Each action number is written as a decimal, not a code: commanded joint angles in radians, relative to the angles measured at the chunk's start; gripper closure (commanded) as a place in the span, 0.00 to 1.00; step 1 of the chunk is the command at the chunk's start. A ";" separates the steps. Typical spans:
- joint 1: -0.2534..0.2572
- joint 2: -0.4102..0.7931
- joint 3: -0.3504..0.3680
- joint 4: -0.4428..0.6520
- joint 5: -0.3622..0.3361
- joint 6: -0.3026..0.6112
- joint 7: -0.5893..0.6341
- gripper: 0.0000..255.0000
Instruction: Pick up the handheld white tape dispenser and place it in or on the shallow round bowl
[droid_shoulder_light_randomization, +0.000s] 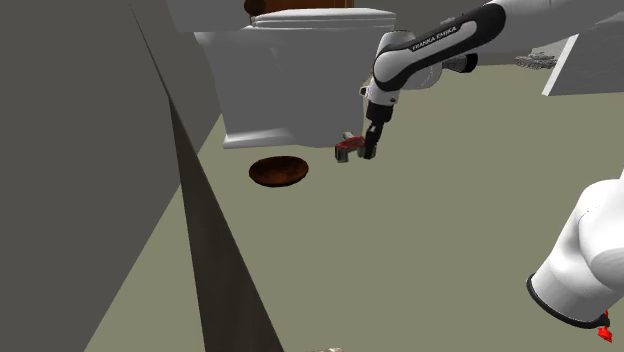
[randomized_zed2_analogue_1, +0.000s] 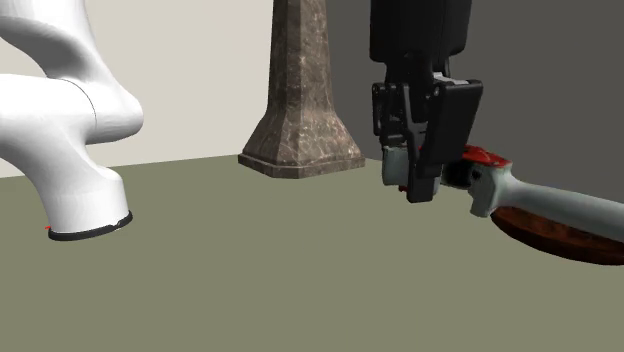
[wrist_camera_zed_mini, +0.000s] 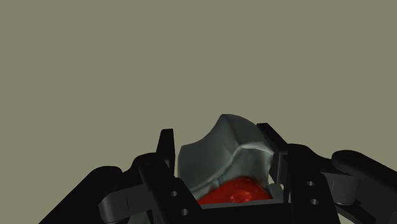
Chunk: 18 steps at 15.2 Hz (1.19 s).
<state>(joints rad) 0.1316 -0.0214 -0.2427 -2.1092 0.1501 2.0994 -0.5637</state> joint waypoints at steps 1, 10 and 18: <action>0.019 0.061 0.018 0.069 0.016 -0.005 0.030 1.00; 0.078 0.321 0.078 0.412 0.050 -0.076 0.154 1.00; 0.112 0.623 0.114 0.875 0.060 -0.223 0.267 1.00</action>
<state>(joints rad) 0.2416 0.5533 -0.1331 -1.3108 0.2084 1.9011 -0.3116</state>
